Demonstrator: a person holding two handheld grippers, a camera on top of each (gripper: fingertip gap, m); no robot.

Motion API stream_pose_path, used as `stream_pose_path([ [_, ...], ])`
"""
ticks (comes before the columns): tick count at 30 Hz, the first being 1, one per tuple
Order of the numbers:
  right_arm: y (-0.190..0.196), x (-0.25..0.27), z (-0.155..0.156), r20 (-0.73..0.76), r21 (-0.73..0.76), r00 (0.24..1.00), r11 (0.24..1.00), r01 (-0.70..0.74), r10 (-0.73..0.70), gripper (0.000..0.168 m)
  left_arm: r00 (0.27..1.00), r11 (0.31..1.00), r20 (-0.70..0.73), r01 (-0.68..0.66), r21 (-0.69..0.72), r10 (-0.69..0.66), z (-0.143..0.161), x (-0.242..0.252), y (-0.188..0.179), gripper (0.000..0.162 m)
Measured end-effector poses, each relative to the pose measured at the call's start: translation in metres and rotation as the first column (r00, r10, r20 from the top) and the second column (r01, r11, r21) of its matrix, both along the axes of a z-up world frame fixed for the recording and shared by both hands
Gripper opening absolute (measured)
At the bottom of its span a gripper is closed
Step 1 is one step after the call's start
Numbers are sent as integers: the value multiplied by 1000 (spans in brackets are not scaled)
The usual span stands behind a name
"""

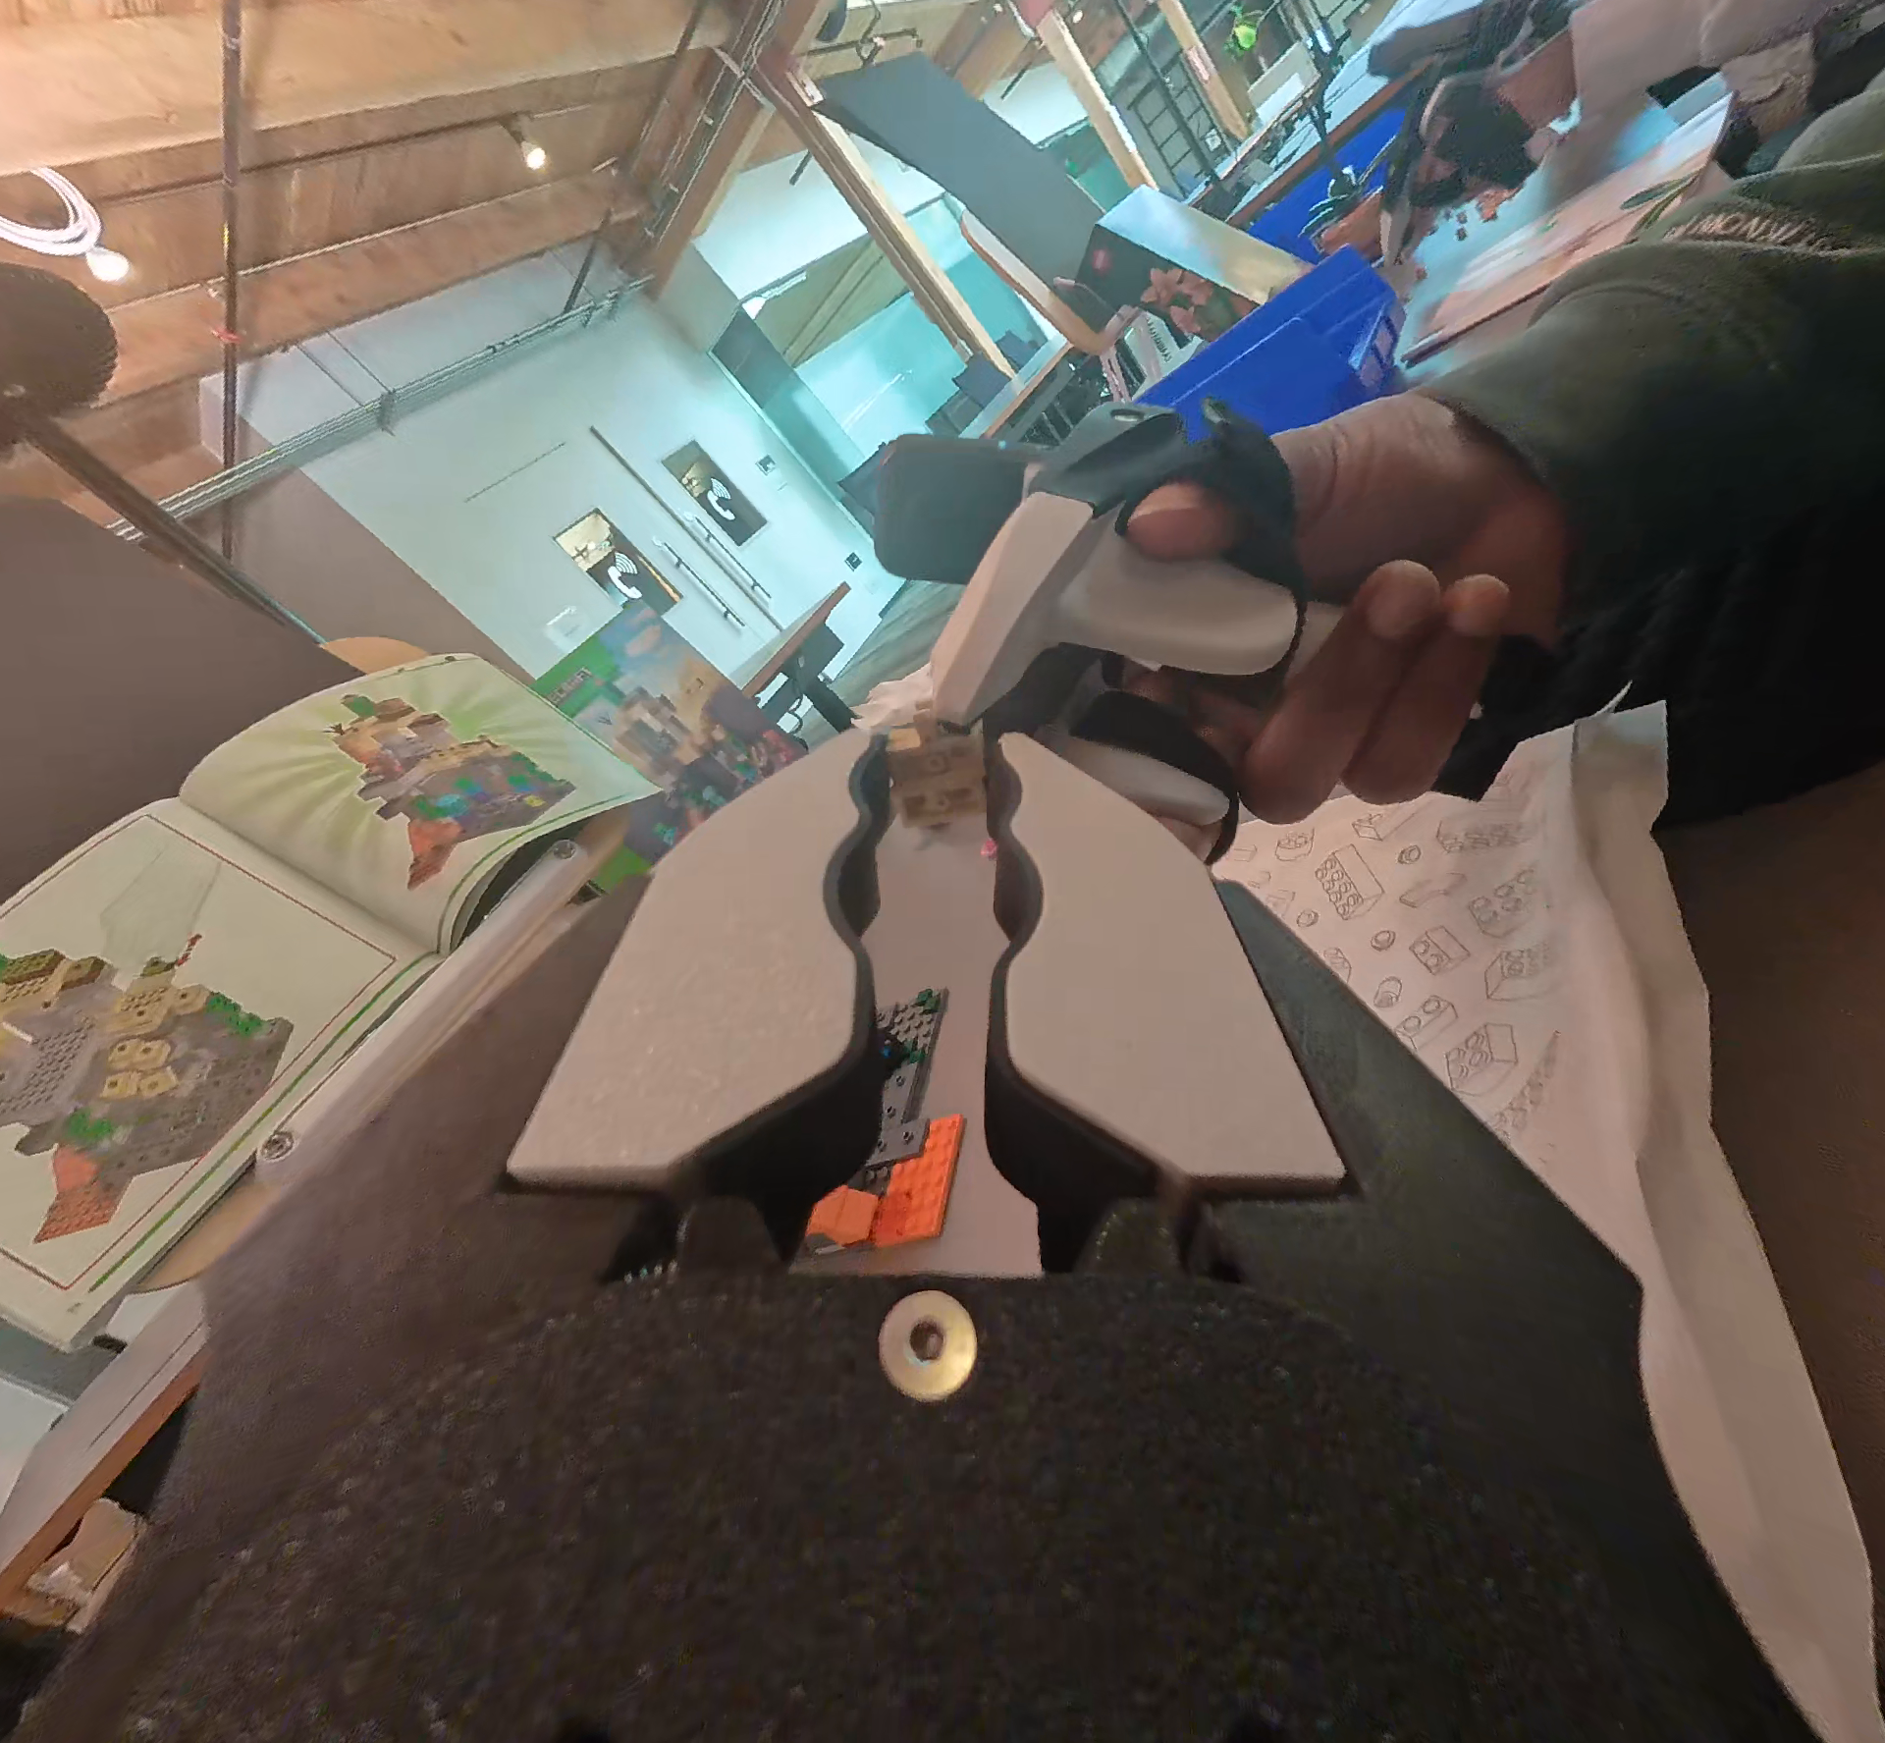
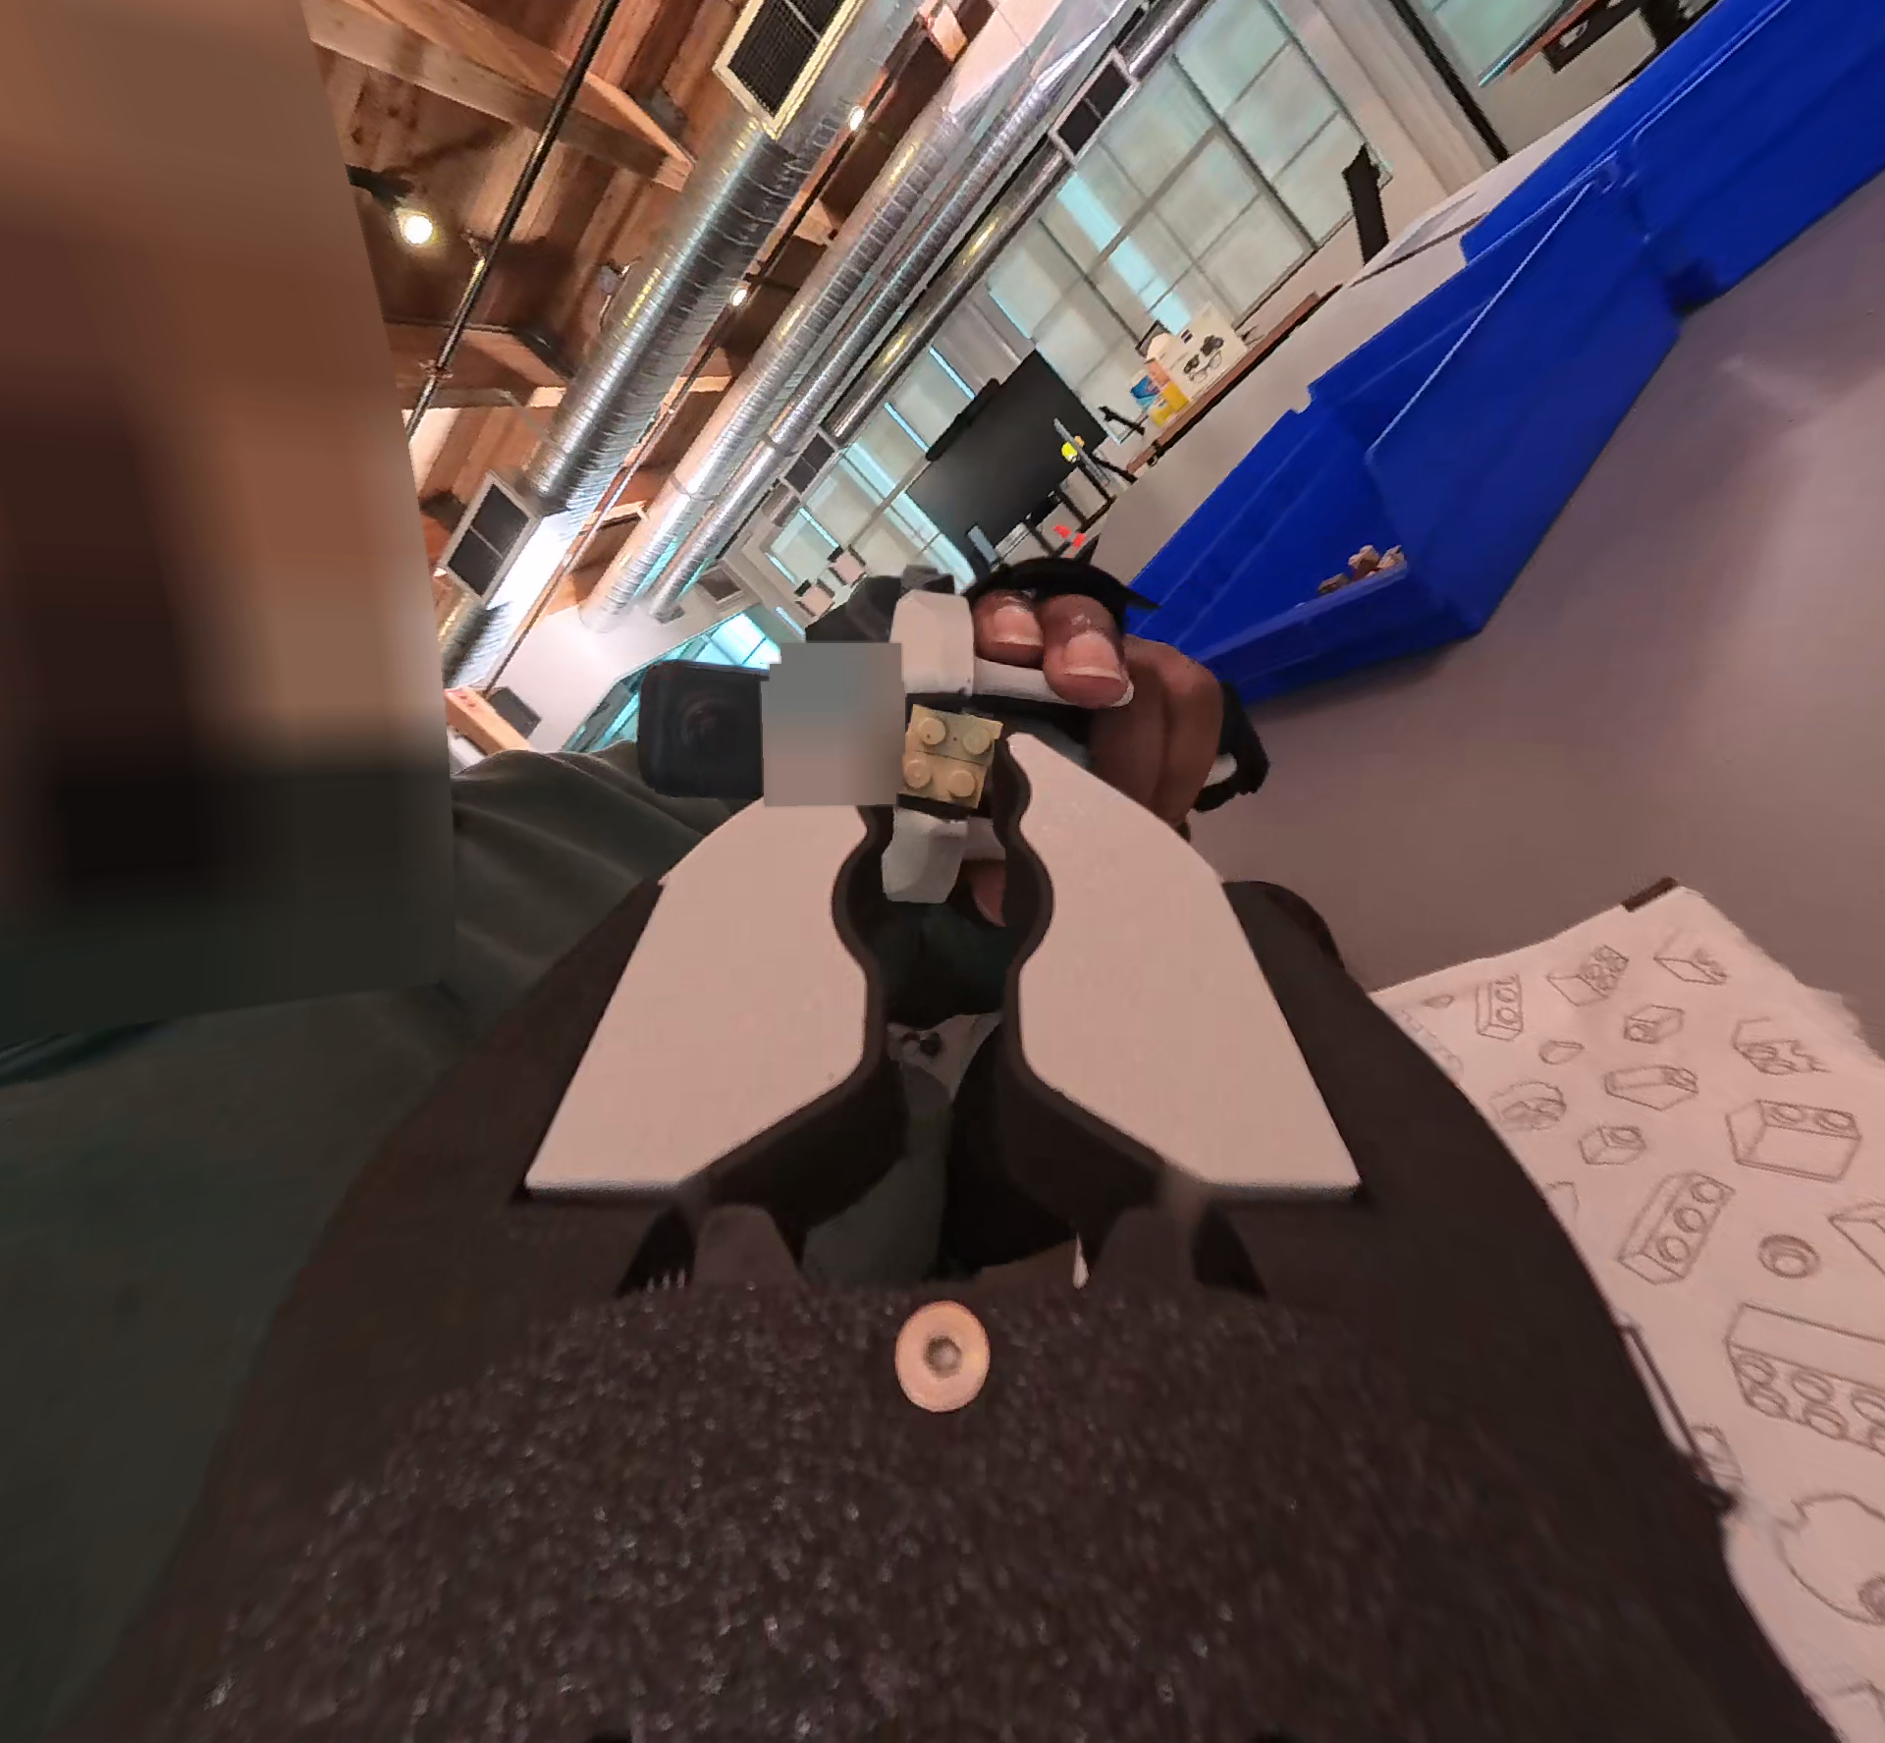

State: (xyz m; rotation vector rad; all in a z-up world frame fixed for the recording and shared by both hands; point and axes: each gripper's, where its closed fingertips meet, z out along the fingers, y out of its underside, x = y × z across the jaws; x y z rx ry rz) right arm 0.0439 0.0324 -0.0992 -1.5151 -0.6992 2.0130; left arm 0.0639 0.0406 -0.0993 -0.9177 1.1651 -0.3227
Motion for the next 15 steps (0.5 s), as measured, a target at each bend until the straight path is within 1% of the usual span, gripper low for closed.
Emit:
stream_pose_path([
  [4,1,2,-1,3,-9,1000,1000,-29,29,17,1000,1000,11,3,-5,-3,0,-5,1,17],
  [8,-1,0,-9,78,55,997,998,-21,16,23,1000,1000,6,1,-4,-1,-3,-7,4,17],
  [10,-3,-3,-10,94,49,995,998,-33,28,24,1000,1000,-7,4,10,-4,-5,-5,3,17],
  [12,-4,-5,-10,92,40,995,998,-50,46,21,1000,999,-21,7,31,-6,-7,-3,1,17],
  [13,-5,-5,-11,93,38,994,998,-58,54,18,1000,999,-22,9,45,-8,-7,-3,0,17],
  [15,-5,-5,-12,96,35,993,997,-71,67,16,999,998,-34,6,64,-4,-8,-3,0,17],
])
